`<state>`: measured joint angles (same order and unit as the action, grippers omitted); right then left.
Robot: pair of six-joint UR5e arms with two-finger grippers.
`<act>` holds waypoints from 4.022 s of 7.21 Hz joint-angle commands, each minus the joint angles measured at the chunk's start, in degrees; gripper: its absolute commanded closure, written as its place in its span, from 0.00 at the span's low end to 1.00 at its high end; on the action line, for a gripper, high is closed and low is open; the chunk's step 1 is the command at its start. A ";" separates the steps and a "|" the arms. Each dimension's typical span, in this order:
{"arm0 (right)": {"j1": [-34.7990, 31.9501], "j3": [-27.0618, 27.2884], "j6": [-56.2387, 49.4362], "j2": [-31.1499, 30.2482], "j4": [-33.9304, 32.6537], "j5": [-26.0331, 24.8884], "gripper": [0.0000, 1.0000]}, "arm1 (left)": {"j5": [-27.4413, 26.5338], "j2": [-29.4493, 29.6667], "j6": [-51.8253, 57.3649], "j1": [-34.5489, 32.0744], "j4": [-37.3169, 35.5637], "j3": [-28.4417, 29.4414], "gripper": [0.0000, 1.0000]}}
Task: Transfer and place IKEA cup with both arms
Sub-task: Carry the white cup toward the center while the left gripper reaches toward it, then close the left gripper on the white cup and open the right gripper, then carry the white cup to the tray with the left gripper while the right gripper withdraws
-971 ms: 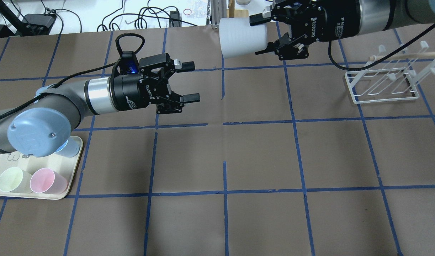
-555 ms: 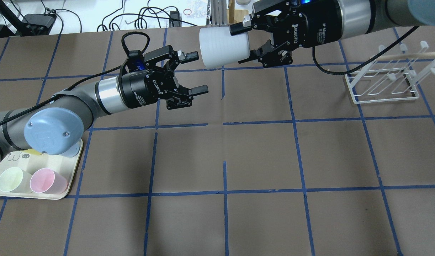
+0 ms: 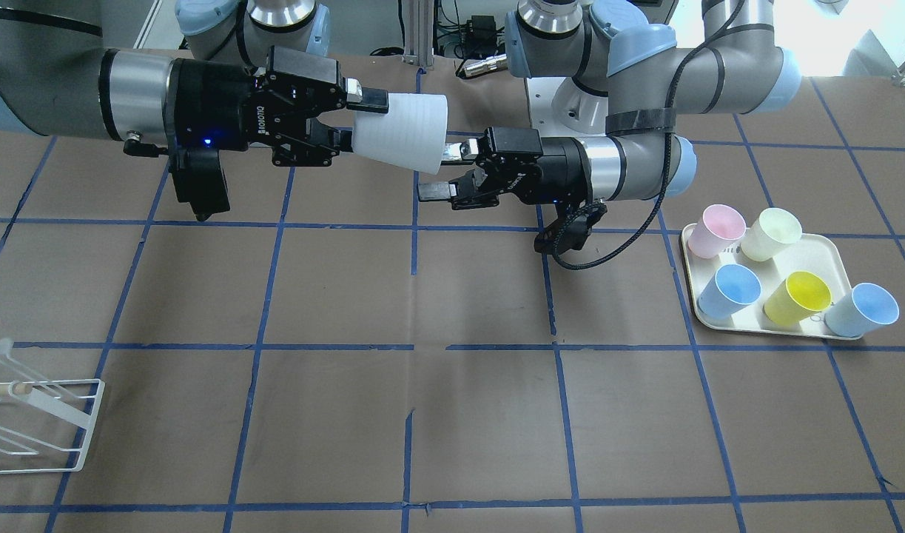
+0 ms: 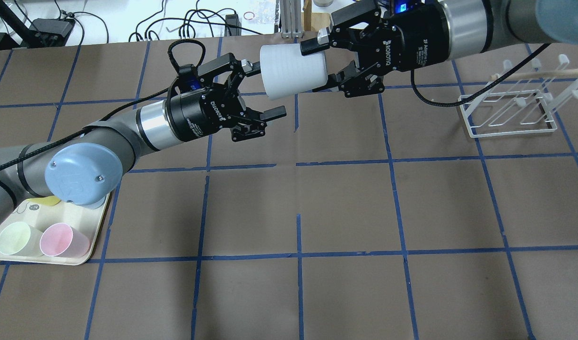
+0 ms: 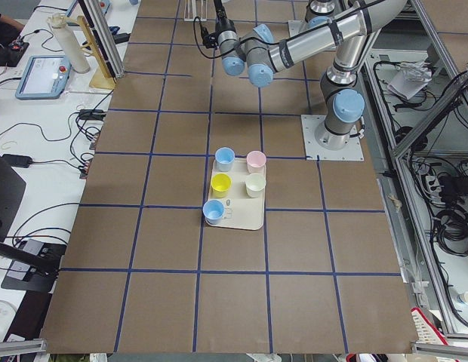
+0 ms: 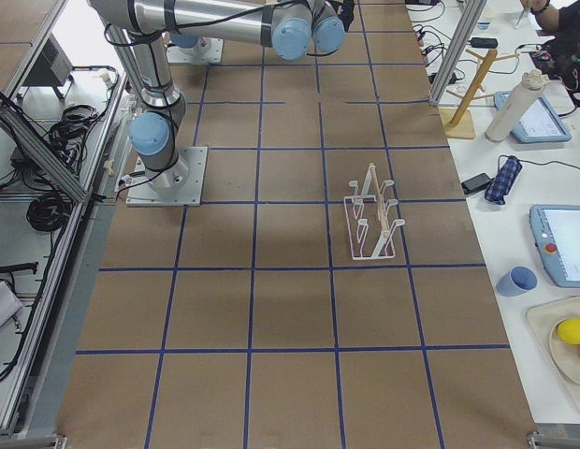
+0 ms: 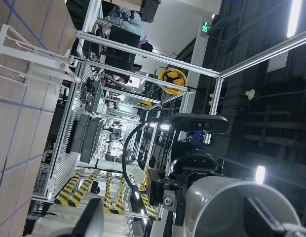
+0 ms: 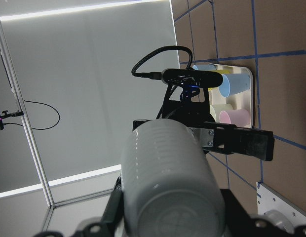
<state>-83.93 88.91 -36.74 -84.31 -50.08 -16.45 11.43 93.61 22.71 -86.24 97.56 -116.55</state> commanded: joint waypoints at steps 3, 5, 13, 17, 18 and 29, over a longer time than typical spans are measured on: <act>-0.01 0.13 0.00 -0.06 -0.01 -0.07 0.53 | 0.00 -1.32 0.14 -0.51 0.00 -0.17 0.45; -0.01 0.13 0.00 -0.06 -0.01 -0.07 0.52 | 0.08 -1.76 0.05 -0.60 0.00 0.01 0.59; -0.01 0.04 0.44 0.11 -0.01 -0.51 0.00 | -0.35 -3.95 -0.12 0.27 0.52 0.00 1.00; 5.51 -2.60 4.83 0.29 -0.02 -3.21 0.00 | -11.93 -5.71 -1.26 6.33 0.43 -0.17 1.00; 6.49 -2.86 5.09 0.29 -0.97 -11.50 0.00 | -19.35 -5.89 -1.26 9.30 0.26 -0.08 1.00; -3.95 -2.68 41.80 -1.98 -34.89 -78.47 0.00 | -97.65 -14.17 41.88 59.70 -5.01 8.01 1.00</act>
<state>-85.50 86.31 0.56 -84.98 -81.62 -93.48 -85.91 78.51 52.29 -36.64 92.90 -109.08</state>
